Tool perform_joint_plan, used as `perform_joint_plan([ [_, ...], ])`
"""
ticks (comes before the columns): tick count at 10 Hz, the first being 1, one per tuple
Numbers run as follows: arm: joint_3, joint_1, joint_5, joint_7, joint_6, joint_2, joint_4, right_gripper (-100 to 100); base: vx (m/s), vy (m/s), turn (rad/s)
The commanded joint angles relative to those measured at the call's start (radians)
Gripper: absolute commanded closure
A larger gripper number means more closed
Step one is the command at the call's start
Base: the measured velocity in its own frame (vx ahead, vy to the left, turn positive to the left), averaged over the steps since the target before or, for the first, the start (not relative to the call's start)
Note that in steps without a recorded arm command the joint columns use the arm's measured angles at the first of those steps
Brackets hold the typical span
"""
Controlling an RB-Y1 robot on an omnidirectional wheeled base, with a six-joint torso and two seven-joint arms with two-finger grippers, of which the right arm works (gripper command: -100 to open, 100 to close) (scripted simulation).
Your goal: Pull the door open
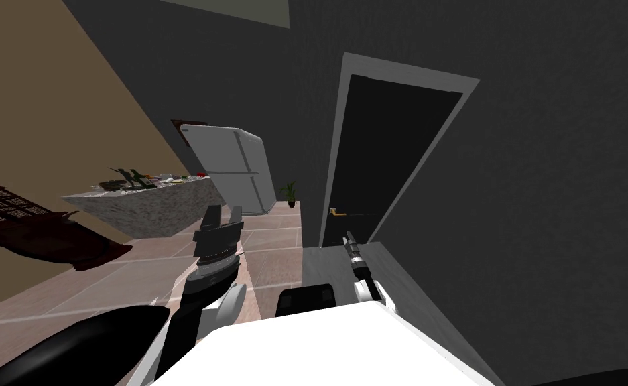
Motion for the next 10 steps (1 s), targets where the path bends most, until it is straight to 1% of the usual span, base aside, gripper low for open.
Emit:
perform_joint_plan([
  [1,-0.002,-0.009,-0.002,-0.003,-0.012,-0.004,0.028,-100,0.046,-0.013,0.031],
  [6,-0.009,-0.045,-0.017,-0.022,-0.059,-0.029,0.166,-100,0.082,-0.022,0.061],
  [8,-0.015,-0.069,-0.027,-0.034,-0.089,-0.045,0.256,-100,0.149,-0.067,0.098],
  [10,-0.017,-0.078,-0.031,-0.039,-0.102,-0.052,0.293,-100,0.126,-0.037,0.05],
])
